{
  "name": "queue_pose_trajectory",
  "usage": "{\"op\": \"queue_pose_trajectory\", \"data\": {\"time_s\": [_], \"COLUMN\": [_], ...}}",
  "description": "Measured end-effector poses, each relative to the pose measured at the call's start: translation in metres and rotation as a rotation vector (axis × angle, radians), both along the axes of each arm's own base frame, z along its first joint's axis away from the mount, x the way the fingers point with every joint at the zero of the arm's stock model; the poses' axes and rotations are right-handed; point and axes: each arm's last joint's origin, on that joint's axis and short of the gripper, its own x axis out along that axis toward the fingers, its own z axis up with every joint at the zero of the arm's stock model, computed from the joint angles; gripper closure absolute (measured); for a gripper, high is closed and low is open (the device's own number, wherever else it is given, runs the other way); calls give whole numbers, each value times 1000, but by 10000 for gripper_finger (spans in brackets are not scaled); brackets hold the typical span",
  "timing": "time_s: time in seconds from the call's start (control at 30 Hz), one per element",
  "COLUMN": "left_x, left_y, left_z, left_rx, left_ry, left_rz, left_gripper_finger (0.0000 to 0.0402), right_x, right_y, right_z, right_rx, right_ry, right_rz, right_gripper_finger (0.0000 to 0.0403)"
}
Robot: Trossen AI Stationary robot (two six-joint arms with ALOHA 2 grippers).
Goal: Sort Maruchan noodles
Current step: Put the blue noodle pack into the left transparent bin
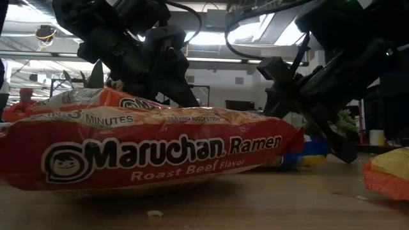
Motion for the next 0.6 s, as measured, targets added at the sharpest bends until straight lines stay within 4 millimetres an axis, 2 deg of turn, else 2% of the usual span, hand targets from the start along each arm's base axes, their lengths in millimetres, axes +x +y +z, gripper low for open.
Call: {"op": "queue_pose_trajectory", "data": {"time_s": [0.37,0.47,0.6], "left_x": [0,1,1], "left_y": [1,0,2], "left_z": [1,5,15], "left_rx": [-13,-44,-116], "left_ry": [-1,-25,-65], "left_rz": [-11,-44,-88], "left_gripper_finger": [171,171,171], "right_x": [0,0,0], "right_y": [0,0,1], "right_z": [0,1,1], "right_rx": [-7,-3,-3], "right_ry": [10,6,-5], "right_rz": [31,33,30], "right_gripper_finger": [354,384,397]}}
